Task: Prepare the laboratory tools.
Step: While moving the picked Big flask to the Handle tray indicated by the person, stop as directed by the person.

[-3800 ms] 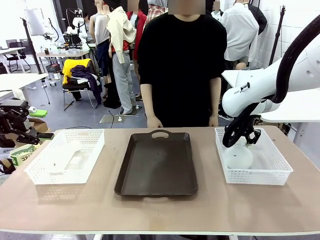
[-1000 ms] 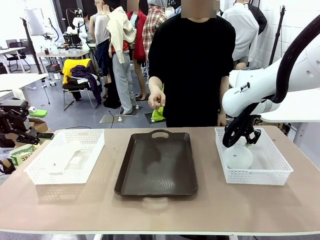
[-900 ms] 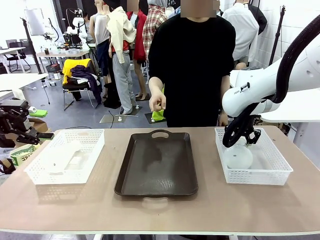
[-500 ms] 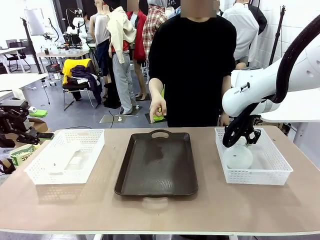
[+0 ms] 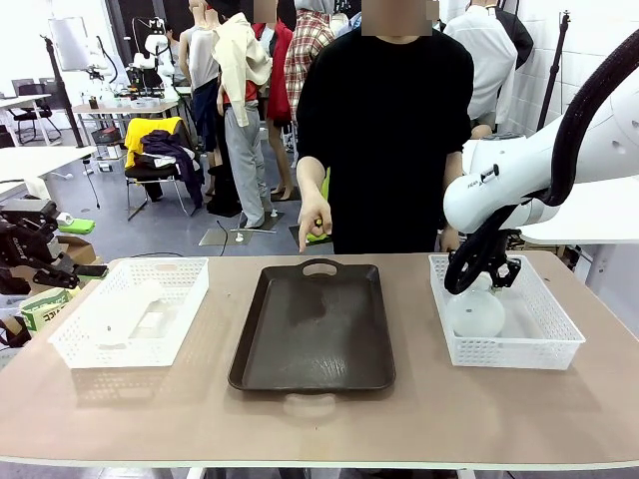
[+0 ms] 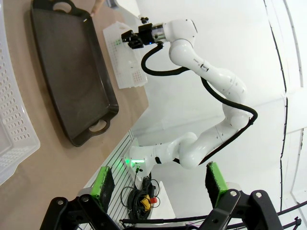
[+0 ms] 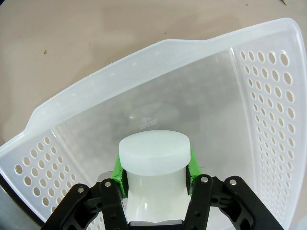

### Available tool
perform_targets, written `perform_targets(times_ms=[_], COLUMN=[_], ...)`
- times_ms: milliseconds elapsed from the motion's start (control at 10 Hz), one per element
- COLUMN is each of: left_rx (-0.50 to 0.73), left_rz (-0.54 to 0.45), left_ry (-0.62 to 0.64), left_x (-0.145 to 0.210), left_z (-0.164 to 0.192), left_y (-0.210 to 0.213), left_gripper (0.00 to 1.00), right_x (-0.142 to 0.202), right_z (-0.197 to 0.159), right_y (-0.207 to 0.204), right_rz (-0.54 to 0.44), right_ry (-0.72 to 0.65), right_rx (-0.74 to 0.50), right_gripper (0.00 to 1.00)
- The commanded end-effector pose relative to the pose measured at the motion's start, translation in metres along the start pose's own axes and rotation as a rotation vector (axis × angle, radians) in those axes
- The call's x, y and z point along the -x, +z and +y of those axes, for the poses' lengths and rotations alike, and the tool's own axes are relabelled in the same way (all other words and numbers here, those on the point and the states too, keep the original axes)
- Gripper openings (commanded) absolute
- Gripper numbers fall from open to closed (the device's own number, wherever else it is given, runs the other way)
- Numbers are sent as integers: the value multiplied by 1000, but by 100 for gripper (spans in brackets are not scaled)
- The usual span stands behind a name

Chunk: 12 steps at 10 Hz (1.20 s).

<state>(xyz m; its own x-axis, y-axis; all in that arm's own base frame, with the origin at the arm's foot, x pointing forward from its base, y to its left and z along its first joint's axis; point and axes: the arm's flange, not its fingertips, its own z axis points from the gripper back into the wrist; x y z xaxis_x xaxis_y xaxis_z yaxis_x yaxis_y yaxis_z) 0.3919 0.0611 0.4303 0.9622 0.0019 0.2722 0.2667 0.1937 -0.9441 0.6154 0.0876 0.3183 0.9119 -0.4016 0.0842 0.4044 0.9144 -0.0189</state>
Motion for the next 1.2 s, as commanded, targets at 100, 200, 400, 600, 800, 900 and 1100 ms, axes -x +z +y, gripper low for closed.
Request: perform_targets(times_ms=[100, 200, 400, 600, 800, 900, 1100], left_rx=[-2, -2, -2, -2, -2, -2, -2], left_rz=[-11, -11, -11, -11, -11, -11, -11], left_ry=[-16, -16, -16, -16, -16, -16, -16], left_x=[2, 2, 2, 2, 2, 2, 2], left_z=[-1, -1, -1, -1, -1, -1, -1], left_y=[0, 0, 0, 0, 0, 0, 0], left_gripper=[100, 100, 100, 100, 100, 100, 100], right_x=[1, 1, 1, 2, 6, 7, 7], right_z=[1, 1, 1, -1, -3, -5, -12], right_y=[-1, -1, -1, 4, 11, 15, 26], right_rz=[-4, -4, -4, 3, 14, 20, 13], right_ry=[3, 3, 3, 8, 19, 22, 15], right_rx=[-3, -3, -3, 5, 22, 28, 20], right_gripper=[0, 0, 0, 0, 0, 0, 0])
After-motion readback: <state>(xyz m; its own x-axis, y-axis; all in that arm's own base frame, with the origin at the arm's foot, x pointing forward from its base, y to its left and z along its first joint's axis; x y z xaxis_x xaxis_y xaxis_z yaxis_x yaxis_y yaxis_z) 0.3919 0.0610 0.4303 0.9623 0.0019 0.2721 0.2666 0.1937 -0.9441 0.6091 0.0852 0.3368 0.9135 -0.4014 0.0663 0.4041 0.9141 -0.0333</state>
